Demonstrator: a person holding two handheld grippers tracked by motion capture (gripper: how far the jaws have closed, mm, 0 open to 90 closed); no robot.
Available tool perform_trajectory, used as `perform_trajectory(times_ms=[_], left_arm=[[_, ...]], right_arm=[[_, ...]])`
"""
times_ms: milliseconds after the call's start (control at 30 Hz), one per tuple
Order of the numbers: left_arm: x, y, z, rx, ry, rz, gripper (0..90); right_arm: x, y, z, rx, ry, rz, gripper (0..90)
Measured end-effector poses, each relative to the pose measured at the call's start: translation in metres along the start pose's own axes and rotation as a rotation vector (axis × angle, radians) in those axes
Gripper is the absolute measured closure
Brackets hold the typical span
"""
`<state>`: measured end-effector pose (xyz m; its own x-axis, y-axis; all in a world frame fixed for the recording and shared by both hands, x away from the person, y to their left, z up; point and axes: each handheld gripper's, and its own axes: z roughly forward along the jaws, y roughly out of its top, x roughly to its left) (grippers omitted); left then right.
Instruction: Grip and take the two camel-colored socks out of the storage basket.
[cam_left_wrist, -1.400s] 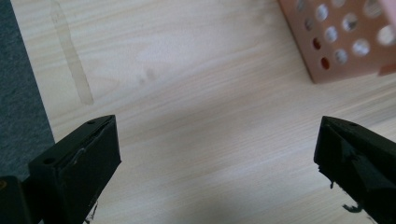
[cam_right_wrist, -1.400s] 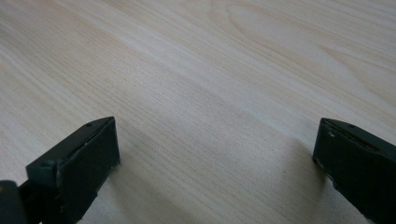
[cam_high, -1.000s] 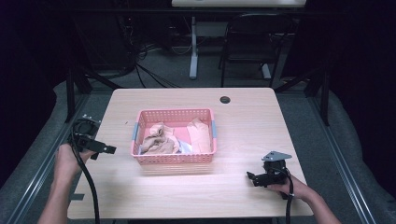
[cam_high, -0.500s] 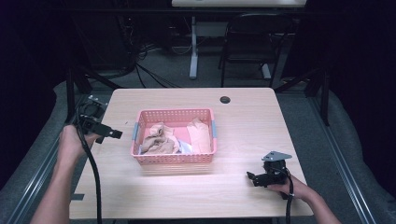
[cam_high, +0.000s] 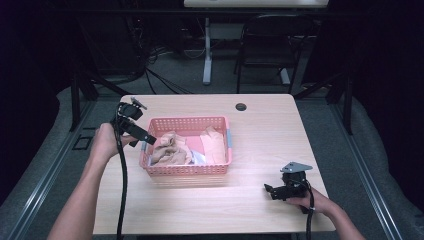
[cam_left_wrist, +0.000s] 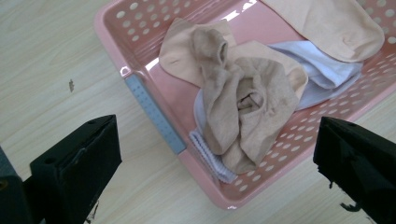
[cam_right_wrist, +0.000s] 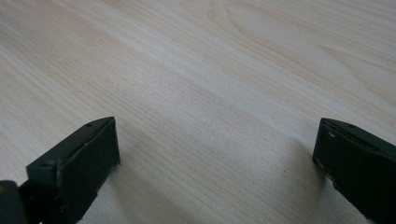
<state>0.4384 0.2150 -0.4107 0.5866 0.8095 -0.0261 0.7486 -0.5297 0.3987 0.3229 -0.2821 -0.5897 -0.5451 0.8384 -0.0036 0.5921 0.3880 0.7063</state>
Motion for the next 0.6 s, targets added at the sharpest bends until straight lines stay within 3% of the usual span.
perform_trajectory(times_ms=[267,367,467,600], left_arm=[[-0.013,0.018,0.022,0.059,-0.025,0.043,6.2],[-0.014,0.02,0.028,0.061,-0.032,0.041,6.7],[-0.015,0.024,0.038,0.09,-0.057,0.045,10.7],[-0.013,0.026,0.054,0.129,-0.06,0.038,17.0]], right_arm=[[0.0,0.0,0.0,-0.001,0.001,-0.002,0.0],[0.0,0.0,0.0,0.002,0.0,-0.001,0.0],[0.0,0.0,0.0,0.0,0.001,-0.002,0.0],[0.0,0.0,0.0,-0.001,0.002,-0.003,0.0]])
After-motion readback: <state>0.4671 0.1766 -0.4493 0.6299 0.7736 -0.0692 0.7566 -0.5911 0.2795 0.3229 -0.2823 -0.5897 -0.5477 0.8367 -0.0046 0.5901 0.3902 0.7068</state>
